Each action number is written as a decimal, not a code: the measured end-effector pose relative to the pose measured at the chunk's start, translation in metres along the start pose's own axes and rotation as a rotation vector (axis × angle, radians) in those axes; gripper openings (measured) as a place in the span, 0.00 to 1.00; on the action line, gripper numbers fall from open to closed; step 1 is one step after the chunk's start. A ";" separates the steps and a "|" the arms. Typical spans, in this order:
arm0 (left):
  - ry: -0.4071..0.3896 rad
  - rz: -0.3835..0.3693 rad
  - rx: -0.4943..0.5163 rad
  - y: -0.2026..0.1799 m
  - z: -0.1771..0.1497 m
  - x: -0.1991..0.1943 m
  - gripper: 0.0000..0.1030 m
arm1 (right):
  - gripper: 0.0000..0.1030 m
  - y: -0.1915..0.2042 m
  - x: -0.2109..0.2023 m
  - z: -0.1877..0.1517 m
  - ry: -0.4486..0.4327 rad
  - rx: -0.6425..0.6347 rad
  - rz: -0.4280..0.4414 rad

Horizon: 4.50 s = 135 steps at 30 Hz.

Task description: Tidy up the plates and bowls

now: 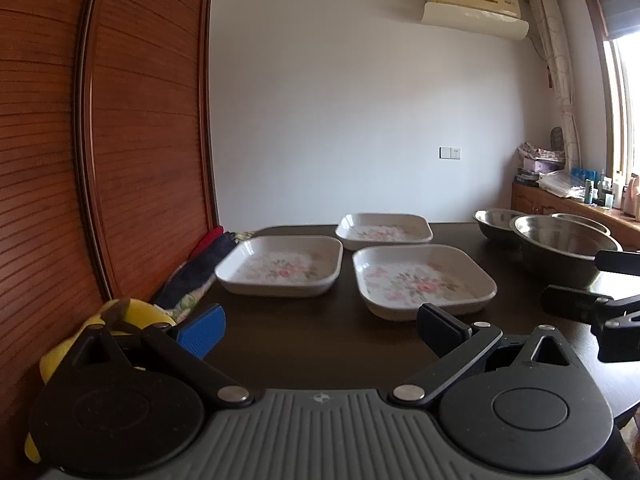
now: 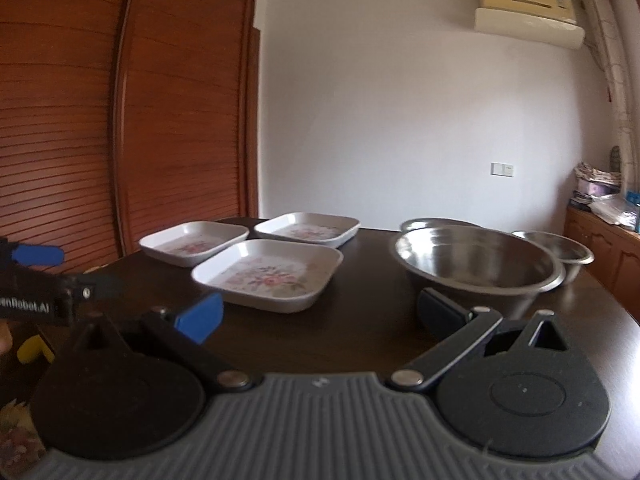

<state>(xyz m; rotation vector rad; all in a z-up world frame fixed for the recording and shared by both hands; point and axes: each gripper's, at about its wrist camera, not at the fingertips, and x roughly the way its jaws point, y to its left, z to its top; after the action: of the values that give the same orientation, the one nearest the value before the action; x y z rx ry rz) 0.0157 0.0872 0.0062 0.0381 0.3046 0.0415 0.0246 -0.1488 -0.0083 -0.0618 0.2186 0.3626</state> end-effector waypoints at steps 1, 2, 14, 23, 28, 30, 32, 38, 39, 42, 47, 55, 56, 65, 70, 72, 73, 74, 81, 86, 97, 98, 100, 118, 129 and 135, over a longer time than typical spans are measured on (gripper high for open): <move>-0.002 -0.003 0.000 0.003 0.003 0.000 1.00 | 1.00 0.002 0.003 0.002 0.001 -0.008 0.008; -0.005 -0.006 0.000 0.006 0.006 0.001 1.00 | 1.00 0.004 0.005 0.004 0.003 -0.017 0.016; -0.008 -0.095 0.052 0.012 0.043 0.020 1.00 | 0.85 0.025 0.036 0.029 0.069 -0.092 0.097; 0.061 -0.161 0.097 -0.004 0.048 0.047 0.92 | 0.75 0.019 0.060 0.040 0.120 -0.093 0.108; 0.097 -0.166 0.129 -0.010 0.043 0.064 0.84 | 0.66 0.009 0.074 0.041 0.153 -0.060 0.106; 0.108 -0.172 0.137 -0.011 0.042 0.069 0.80 | 0.63 0.006 0.079 0.040 0.171 -0.041 0.109; 0.123 -0.181 0.144 -0.012 0.041 0.074 0.73 | 0.60 0.001 0.085 0.038 0.188 -0.017 0.107; 0.180 -0.212 0.150 -0.015 0.038 0.097 0.61 | 0.53 -0.009 0.100 0.036 0.264 0.045 0.111; 0.191 -0.215 0.146 -0.015 0.036 0.102 0.61 | 0.52 -0.010 0.102 0.035 0.272 0.051 0.110; 0.215 -0.205 0.150 -0.016 0.033 0.113 0.61 | 0.49 -0.012 0.108 0.035 0.291 0.063 0.104; 0.253 -0.234 0.111 -0.013 0.031 0.126 0.59 | 0.48 -0.011 0.116 0.034 0.309 0.057 0.086; 0.277 -0.265 0.066 -0.014 0.036 0.137 0.58 | 0.48 -0.014 0.125 0.034 0.325 0.068 0.074; 0.280 -0.268 0.063 -0.015 0.036 0.138 0.57 | 0.47 -0.015 0.125 0.034 0.325 0.068 0.074; 0.281 -0.257 0.069 -0.018 0.035 0.139 0.57 | 0.36 -0.017 0.128 0.033 0.333 0.081 0.067; 0.286 -0.259 0.065 -0.018 0.034 0.142 0.56 | 0.28 -0.021 0.130 0.030 0.349 0.104 0.060; 0.288 -0.262 0.060 -0.017 0.034 0.143 0.56 | 0.25 -0.022 0.132 0.029 0.355 0.111 0.060; 0.289 -0.262 0.058 -0.016 0.034 0.143 0.56 | 0.25 -0.023 0.133 0.028 0.358 0.115 0.061; 0.290 -0.262 0.057 -0.016 0.034 0.144 0.56 | 0.25 -0.023 0.133 0.028 0.356 0.116 0.059; 0.286 -0.247 0.059 -0.015 0.031 0.140 0.52 | 0.21 -0.021 0.133 0.027 0.349 0.113 0.051; 0.267 -0.266 0.020 -0.008 0.030 0.129 0.52 | 0.16 -0.023 0.125 0.030 0.317 0.123 0.047; 0.191 -0.291 -0.025 -0.009 0.025 0.081 0.52 | 0.16 -0.020 0.094 0.033 0.252 0.112 0.060; 0.183 -0.291 -0.028 -0.010 0.024 0.075 0.52 | 0.16 -0.020 0.090 0.032 0.246 0.111 0.061; 0.168 -0.289 -0.027 -0.011 0.020 0.066 0.52 | 0.16 -0.020 0.082 0.030 0.237 0.110 0.060; 0.171 -0.275 -0.044 -0.012 -0.005 0.041 0.52 | 0.16 -0.011 0.044 0.000 0.210 0.122 0.092; 0.182 -0.260 -0.056 -0.011 -0.011 0.052 0.52 | 0.16 -0.008 0.048 -0.001 0.229 0.126 0.107; 0.173 -0.273 -0.098 -0.004 -0.013 0.054 0.52 | 0.19 -0.008 0.047 -0.003 0.221 0.139 0.111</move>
<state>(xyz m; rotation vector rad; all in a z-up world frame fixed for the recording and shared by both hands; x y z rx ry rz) 0.0632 0.0859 -0.0228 -0.1051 0.4775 -0.2122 0.0700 -0.1403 -0.0215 0.0483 0.4660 0.4500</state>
